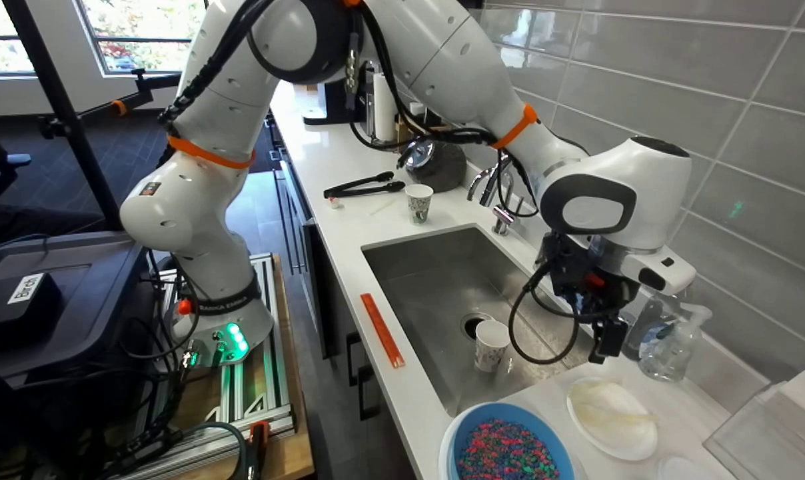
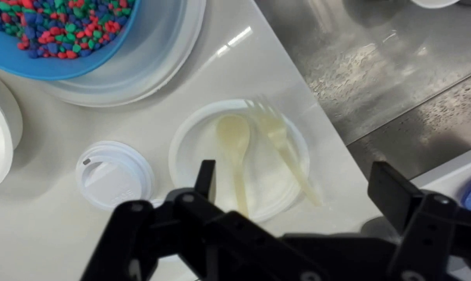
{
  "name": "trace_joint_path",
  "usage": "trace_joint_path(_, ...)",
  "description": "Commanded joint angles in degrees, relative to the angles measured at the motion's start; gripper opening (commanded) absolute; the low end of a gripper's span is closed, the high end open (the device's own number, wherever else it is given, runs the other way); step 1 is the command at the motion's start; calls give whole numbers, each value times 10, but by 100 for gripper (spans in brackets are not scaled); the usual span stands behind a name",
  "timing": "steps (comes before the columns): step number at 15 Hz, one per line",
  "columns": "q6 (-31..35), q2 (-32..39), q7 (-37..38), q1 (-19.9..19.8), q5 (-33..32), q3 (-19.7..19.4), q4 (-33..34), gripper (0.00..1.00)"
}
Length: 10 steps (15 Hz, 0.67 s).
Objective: Pick up the white spoon and put it on the plate on the opposite side of the sink
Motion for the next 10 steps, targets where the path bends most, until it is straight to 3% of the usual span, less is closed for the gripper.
trace_joint_path(1,57,-90,5,32,-20,-19,-135,100)
trace_joint_path(7,95,-156,21,63,-64,-36,-229,100)
trace_joint_path(8,71,-119,4,52,-42,-29,-178,100)
trace_joint_path(10,72,-125,5,54,-44,-30,-183,100)
